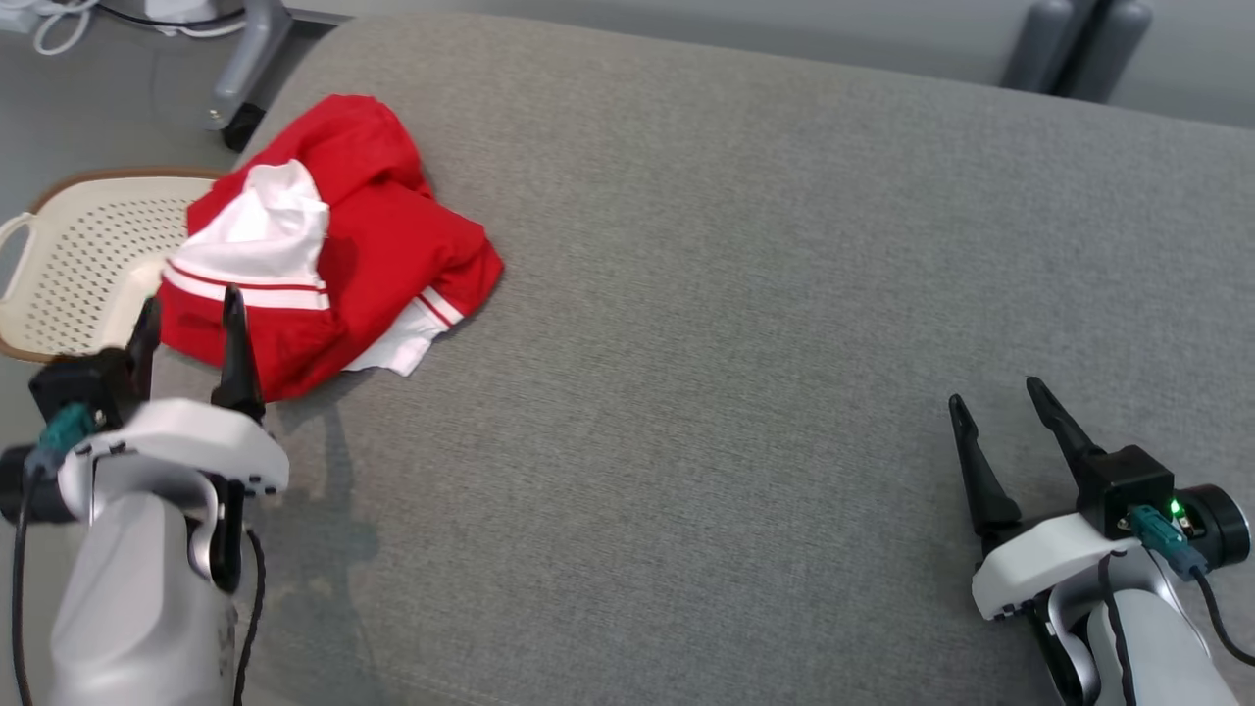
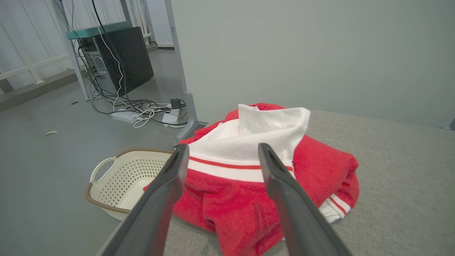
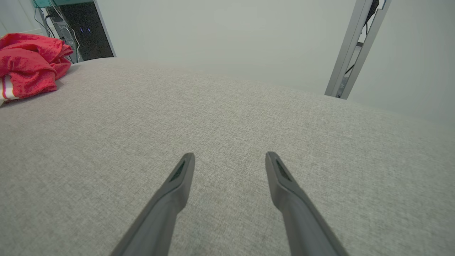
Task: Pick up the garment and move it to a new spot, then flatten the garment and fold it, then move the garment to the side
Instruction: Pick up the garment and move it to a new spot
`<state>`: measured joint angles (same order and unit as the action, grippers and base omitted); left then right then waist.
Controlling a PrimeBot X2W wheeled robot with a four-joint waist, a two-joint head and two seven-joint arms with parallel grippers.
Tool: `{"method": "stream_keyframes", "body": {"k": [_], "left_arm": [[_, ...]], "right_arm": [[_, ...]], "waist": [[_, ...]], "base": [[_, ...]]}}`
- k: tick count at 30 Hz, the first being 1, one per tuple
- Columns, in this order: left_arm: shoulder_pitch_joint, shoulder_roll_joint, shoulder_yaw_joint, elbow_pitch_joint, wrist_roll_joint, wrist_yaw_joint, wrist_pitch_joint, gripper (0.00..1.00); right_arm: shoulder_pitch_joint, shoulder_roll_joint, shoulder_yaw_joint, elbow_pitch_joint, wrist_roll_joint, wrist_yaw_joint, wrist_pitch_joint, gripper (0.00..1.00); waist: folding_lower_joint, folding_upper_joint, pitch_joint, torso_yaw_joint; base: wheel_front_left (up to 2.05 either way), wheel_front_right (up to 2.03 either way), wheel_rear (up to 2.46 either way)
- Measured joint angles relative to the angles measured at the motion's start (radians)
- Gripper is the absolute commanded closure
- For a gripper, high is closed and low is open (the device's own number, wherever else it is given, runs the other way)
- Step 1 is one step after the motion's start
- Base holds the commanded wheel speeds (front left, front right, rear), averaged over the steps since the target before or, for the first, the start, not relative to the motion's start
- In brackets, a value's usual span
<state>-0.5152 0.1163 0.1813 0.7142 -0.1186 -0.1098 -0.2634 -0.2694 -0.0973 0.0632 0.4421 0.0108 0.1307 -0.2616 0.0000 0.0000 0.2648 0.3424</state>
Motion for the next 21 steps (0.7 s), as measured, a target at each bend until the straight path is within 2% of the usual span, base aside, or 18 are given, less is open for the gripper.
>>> {"method": "stream_keyframes", "body": {"k": [13,20,21], "left_arm": [[-0.200,0.096,-0.092,0.258,0.033,-0.017,0.000,0.00],[-0.268,0.121,-0.096,0.432,0.046,0.034,0.000,0.00],[-0.275,0.123,-0.096,0.451,0.046,0.038,0.000,0.50]], "right_arm": [[-0.046,0.000,0.006,0.000,0.000,0.000,0.000,0.00],[-0.057,0.001,-0.002,-0.005,0.002,0.000,-0.003,0.00],[-0.060,0.001,-0.002,-0.005,0.002,0.000,-0.003,0.00]], "waist": [[0.0000,0.0000,0.078,-0.100],[0.0000,0.0000,0.103,-0.131],[0.0000,0.0000,0.105,-0.134]], "base": [[0.00,0.00,0.00],[0.00,0.00,0.00],[0.00,0.00,0.00]]}}
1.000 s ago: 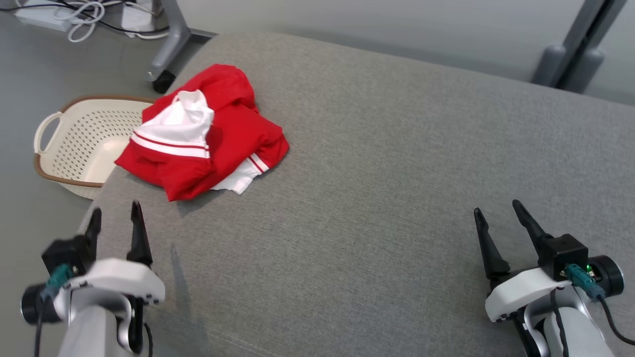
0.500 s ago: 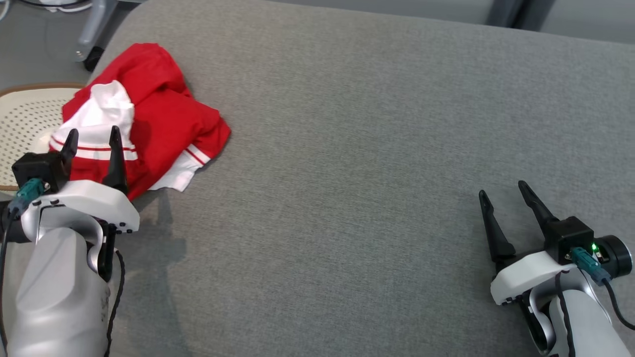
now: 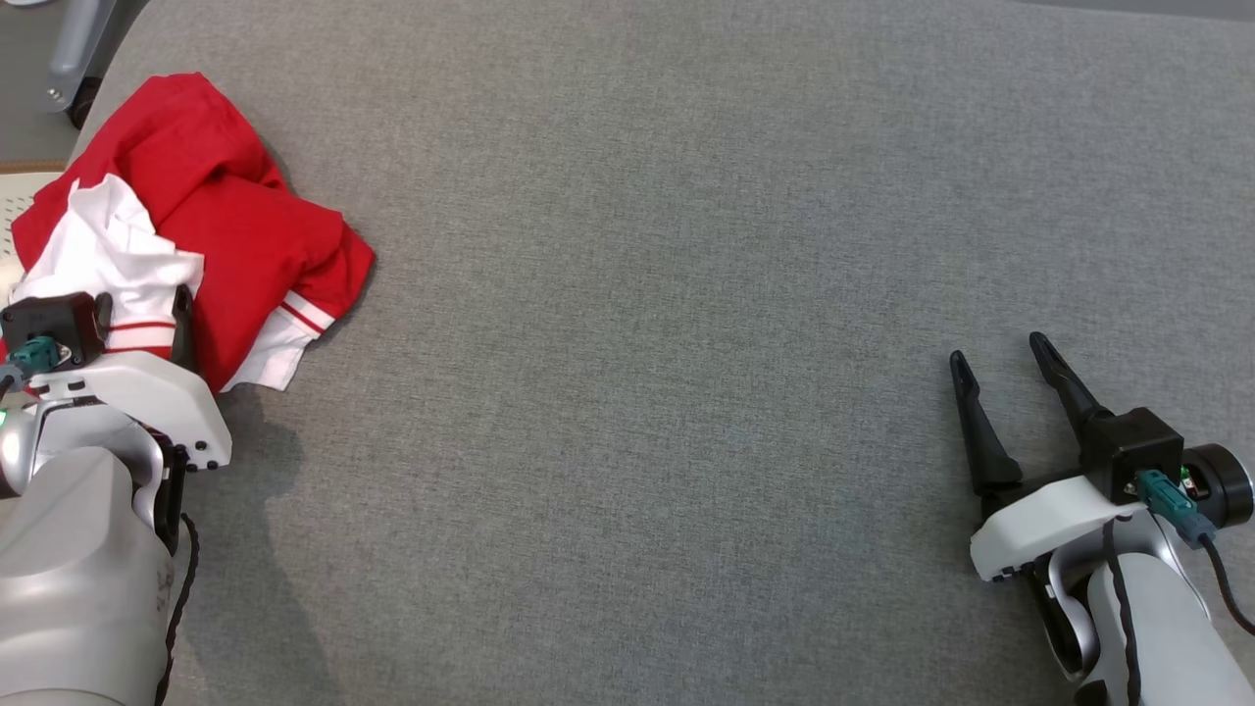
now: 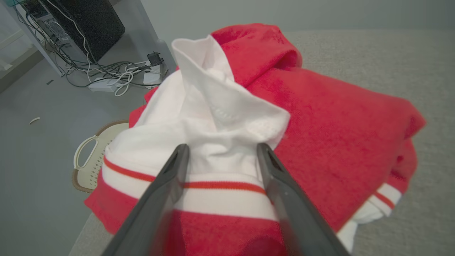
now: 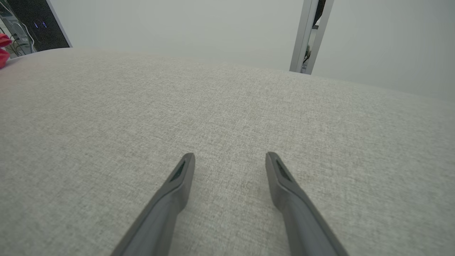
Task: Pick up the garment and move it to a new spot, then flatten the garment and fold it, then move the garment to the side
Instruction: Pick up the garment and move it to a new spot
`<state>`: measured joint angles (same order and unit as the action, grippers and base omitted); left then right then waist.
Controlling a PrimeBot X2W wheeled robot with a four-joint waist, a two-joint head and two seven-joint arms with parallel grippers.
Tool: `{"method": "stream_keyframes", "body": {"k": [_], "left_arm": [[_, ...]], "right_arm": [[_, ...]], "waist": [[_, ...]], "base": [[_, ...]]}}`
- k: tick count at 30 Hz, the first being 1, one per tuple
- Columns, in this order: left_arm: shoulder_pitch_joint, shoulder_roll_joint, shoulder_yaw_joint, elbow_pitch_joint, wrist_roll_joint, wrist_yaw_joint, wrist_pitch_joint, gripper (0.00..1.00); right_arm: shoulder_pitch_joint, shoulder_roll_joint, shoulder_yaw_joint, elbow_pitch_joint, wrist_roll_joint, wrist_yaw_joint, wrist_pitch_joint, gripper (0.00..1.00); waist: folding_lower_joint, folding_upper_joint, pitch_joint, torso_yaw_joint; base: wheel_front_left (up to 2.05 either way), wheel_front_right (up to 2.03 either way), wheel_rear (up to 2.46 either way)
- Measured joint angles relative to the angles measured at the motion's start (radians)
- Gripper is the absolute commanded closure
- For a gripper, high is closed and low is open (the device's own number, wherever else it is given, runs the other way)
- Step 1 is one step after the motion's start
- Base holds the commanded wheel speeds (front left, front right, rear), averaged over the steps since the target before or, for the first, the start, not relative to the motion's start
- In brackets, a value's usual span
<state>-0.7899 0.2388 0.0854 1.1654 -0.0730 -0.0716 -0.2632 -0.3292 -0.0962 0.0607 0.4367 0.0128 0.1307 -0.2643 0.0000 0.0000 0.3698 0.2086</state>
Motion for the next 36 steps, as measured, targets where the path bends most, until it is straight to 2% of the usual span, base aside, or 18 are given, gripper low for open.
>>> {"method": "stream_keyframes", "body": {"k": [1,6,12,19,29,36], "left_arm": [[-0.004,0.001,-0.001,0.019,-0.001,0.001,0.000,1.00],[-0.024,0.009,0.001,0.039,-0.015,0.003,0.000,1.00],[-0.039,0.009,-0.010,-0.110,-0.012,0.007,0.000,1.00],[-0.059,-0.032,-0.057,-0.274,0.003,-0.017,0.000,1.00],[-0.052,-0.141,-0.228,-0.375,0.042,-0.051,0.000,1.00],[-0.027,-0.187,-0.384,-0.385,0.001,-0.058,0.000,1.00]], "right_arm": [[-0.001,0.001,0.000,0.000,0.000,0.000,0.000,0.00],[-0.003,0.006,-0.004,0.002,0.003,0.000,0.000,0.00],[0.005,0.020,-0.013,0.003,0.012,0.000,0.000,0.00],[0.007,0.038,-0.010,0.001,0.031,0.000,0.000,0.00],[0.012,0.047,-0.010,-0.012,0.062,0.000,0.000,0.00],[0.019,0.048,0.002,-0.018,0.107,0.000,0.000,0.00]], "waist": [[0.0000,0.0000,0.001,-0.003],[0.0000,0.0000,-0.006,-0.013],[0.0000,0.0000,-0.027,-0.018],[0.0000,0.0000,-0.050,-0.048],[0.0000,0.0000,-0.073,-0.140],[0.0000,0.0000,-0.080,-0.220]], "base": [[0.00,0.00,0.00],[0.00,0.00,0.00],[0.00,0.00,0.00],[0.00,0.00,0.00],[0.00,0.00,0.00],[0.00,0.00,0.00]]}}
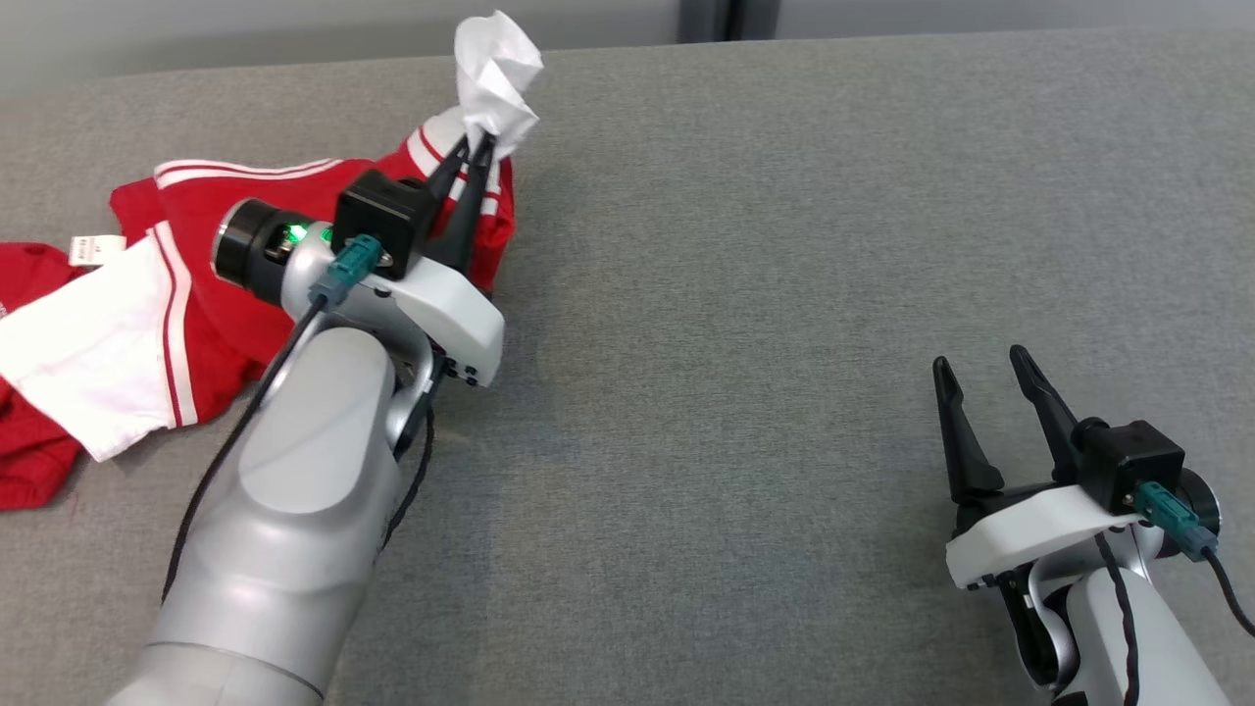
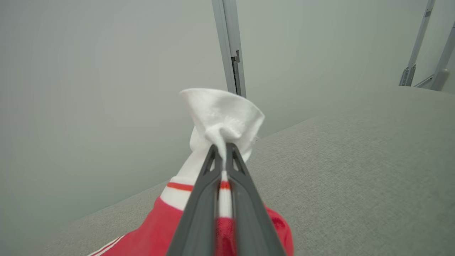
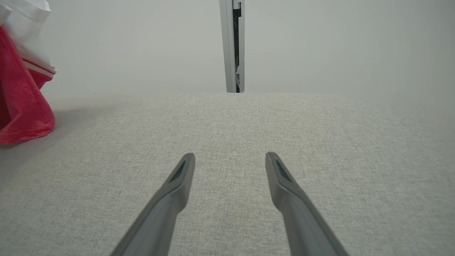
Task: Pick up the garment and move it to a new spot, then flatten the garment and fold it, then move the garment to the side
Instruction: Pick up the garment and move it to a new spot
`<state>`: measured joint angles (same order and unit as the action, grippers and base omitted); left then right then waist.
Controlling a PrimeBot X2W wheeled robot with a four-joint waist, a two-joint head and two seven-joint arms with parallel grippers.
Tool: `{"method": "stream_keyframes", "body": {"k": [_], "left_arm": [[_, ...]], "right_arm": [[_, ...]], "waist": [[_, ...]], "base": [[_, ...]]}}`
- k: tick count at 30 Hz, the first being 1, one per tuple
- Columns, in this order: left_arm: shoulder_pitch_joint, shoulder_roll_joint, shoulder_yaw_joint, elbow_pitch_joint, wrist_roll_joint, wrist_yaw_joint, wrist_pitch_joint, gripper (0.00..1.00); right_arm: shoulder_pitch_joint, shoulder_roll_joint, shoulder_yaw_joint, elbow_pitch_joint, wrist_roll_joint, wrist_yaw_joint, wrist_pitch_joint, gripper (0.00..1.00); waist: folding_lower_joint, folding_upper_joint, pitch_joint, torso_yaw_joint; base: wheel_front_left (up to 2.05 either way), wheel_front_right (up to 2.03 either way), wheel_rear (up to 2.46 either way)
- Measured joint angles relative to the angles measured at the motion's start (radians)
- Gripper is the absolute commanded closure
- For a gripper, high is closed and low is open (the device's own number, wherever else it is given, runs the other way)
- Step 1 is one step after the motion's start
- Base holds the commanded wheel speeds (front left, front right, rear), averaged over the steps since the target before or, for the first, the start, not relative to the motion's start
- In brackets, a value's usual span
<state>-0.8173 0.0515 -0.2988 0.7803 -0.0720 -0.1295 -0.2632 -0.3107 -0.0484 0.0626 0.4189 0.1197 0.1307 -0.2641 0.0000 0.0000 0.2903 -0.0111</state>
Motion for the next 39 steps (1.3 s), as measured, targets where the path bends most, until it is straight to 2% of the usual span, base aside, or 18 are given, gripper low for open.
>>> {"method": "stream_keyframes", "body": {"k": [2,9,11,12,15,21,22,23,24,29,39], "left_arm": [[0.004,-0.001,-0.027,-0.005,-0.015,0.000,0.000,1.00],[0.027,-0.002,-0.310,-0.138,-0.208,0.002,0.000,1.00],[0.029,-0.004,-0.385,-0.177,-0.257,0.016,0.000,1.00],[0.030,-0.004,-0.447,-0.211,-0.303,0.041,0.000,1.00],[0.022,-0.003,-0.530,-0.264,-0.353,0.077,0.000,1.00],[-0.005,-0.005,-0.616,-0.399,-0.411,0.132,0.000,1.00],[-0.005,-0.006,-0.622,-0.395,-0.411,0.142,0.000,0.62],[-0.002,-0.006,-0.627,-0.383,-0.411,0.147,0.000,0.03],[0.002,-0.005,-0.626,-0.370,-0.411,0.153,0.000,0.00],[0.037,-0.004,-0.568,-0.294,-0.385,0.175,0.000,0.00],[0.203,0.005,-0.311,-0.252,-0.289,0.185,0.000,0.00]], "right_arm": [[0.002,0.000,0.001,0.000,0.006,0.000,0.000,0.00],[0.006,0.000,0.019,0.003,0.037,0.000,0.000,0.00],[0.008,0.000,0.024,0.004,0.040,0.000,0.000,0.00],[0.011,0.000,0.028,0.007,0.049,0.000,0.000,0.00],[0.013,0.000,0.026,0.007,0.058,0.000,0.000,0.00],[0.015,0.000,0.024,0.010,0.058,0.000,0.000,0.00],[0.015,0.000,0.024,0.010,0.059,0.000,0.000,0.00],[0.016,0.000,0.023,0.010,0.060,0.000,0.000,0.00],[0.016,0.000,0.021,0.010,0.059,0.000,0.000,0.00],[0.019,0.000,-0.002,0.007,0.053,0.000,0.000,0.00],[0.045,0.001,-0.043,-0.010,0.046,0.000,0.000,0.00]], "waist": [[0.0000,0.0000,-0.001,-0.011],[0.0000,0.0000,-0.009,-0.087],[0.0000,0.0000,-0.013,-0.104],[0.0000,0.0000,-0.021,-0.117],[0.0000,0.0000,-0.030,-0.132],[0.0000,0.0000,-0.039,-0.129],[0.0000,0.0000,-0.041,-0.126],[0.0000,0.0000,-0.043,-0.122],[0.0000,0.0000,-0.044,-0.116],[0.0000,0.0000,-0.056,-0.083],[0.0000,0.0000,-0.097,-0.004]], "base": [[0.00,0.00,0.00],[0.00,0.00,0.00],[0.00,0.00,0.00],[0.00,0.00,0.00],[0.00,0.00,0.00],[0.00,0.00,0.00],[0.00,0.00,0.00],[0.00,0.00,0.00],[0.00,0.00,0.00],[0.00,0.00,0.00],[0.00,0.00,0.00]]}}
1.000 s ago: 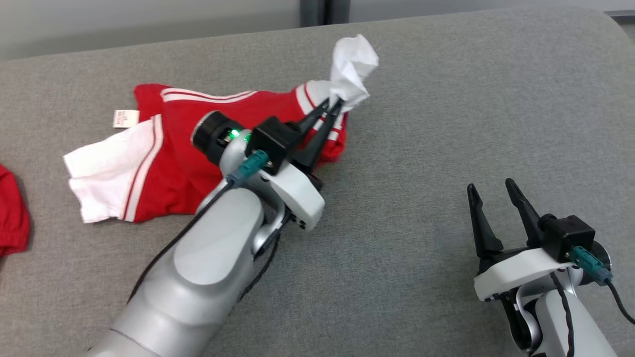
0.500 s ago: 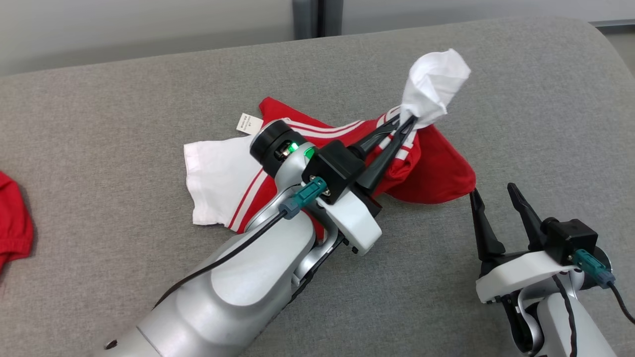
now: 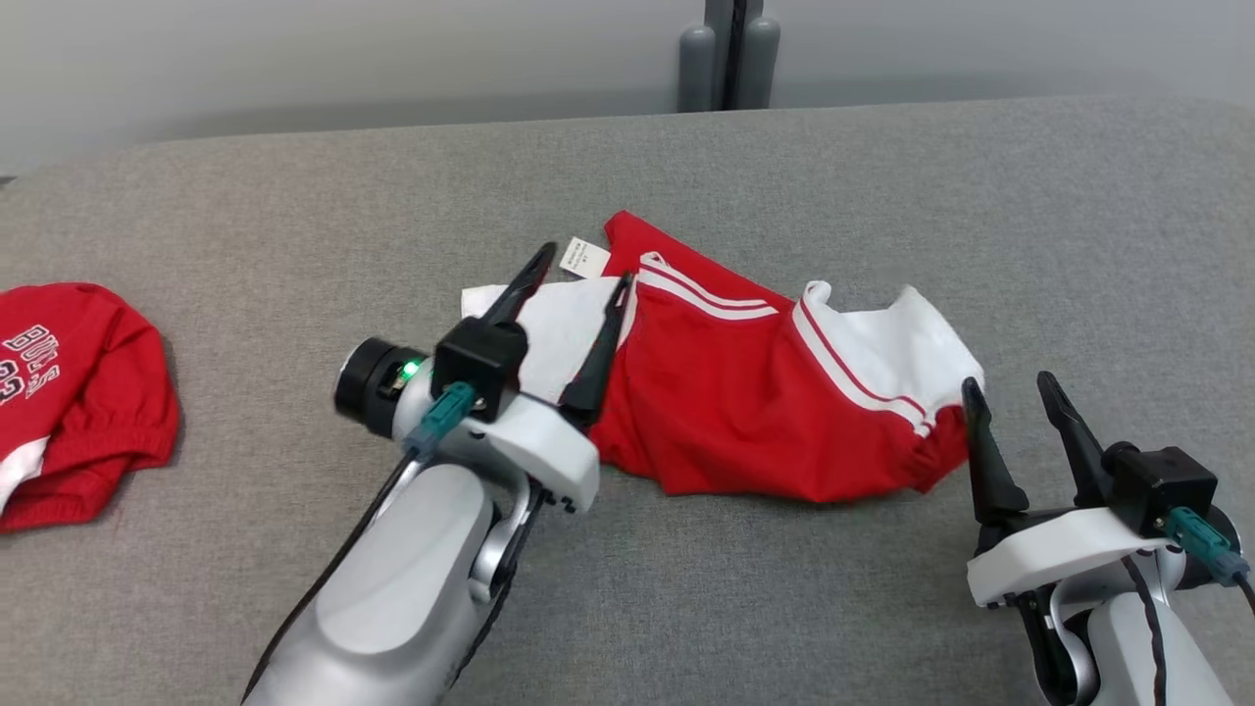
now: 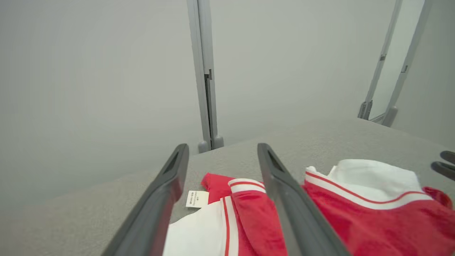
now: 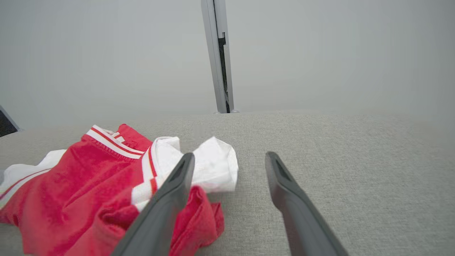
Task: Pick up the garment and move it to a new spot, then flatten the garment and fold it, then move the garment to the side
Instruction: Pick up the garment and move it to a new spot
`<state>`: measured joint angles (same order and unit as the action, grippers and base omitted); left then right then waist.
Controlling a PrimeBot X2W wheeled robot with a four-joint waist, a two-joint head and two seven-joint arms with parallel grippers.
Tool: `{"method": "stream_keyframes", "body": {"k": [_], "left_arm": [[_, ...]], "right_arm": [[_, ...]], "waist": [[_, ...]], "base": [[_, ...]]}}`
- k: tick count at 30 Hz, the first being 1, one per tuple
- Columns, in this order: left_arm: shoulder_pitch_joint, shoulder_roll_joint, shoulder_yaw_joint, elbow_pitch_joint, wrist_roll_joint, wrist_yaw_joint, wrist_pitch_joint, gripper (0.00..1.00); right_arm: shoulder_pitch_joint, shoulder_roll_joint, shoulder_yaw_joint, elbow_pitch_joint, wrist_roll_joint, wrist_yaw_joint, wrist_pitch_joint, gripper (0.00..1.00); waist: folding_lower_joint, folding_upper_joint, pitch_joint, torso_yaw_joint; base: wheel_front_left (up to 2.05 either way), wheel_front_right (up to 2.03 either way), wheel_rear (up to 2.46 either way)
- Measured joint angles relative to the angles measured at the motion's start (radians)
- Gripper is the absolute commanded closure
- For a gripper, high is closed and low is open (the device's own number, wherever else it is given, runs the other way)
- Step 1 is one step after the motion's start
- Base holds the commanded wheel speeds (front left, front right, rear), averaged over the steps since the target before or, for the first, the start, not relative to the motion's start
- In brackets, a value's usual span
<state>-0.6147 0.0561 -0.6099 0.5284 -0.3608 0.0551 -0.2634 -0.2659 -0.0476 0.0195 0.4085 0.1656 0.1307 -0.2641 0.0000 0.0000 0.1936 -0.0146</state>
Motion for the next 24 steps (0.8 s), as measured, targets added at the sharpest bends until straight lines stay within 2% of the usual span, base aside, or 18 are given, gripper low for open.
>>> {"method": "stream_keyframes", "body": {"k": [5,15,24], "left_arm": [[0.136,0.020,0.148,-0.018,0.047,0.008,0.000,0.00],[0.404,0.005,0.395,-0.097,0.120,0.007,0.000,0.00],[0.541,-0.005,0.510,-0.139,0.175,-0.011,0.000,0.00]], "right_arm": [[0.021,0.000,0.000,-0.005,-0.009,0.000,0.000,0.00],[0.087,0.000,0.002,-0.001,-0.024,0.000,0.000,0.00],[0.126,0.000,-0.006,-0.004,-0.024,0.000,0.000,0.00]], "waist": [[0.0000,0.0000,-0.032,0.024],[0.0000,0.0000,-0.118,0.058],[0.0000,0.0000,-0.169,0.056]], "base": [[0.00,0.00,0.00],[0.00,0.00,0.00],[0.00,0.00,0.00]]}}
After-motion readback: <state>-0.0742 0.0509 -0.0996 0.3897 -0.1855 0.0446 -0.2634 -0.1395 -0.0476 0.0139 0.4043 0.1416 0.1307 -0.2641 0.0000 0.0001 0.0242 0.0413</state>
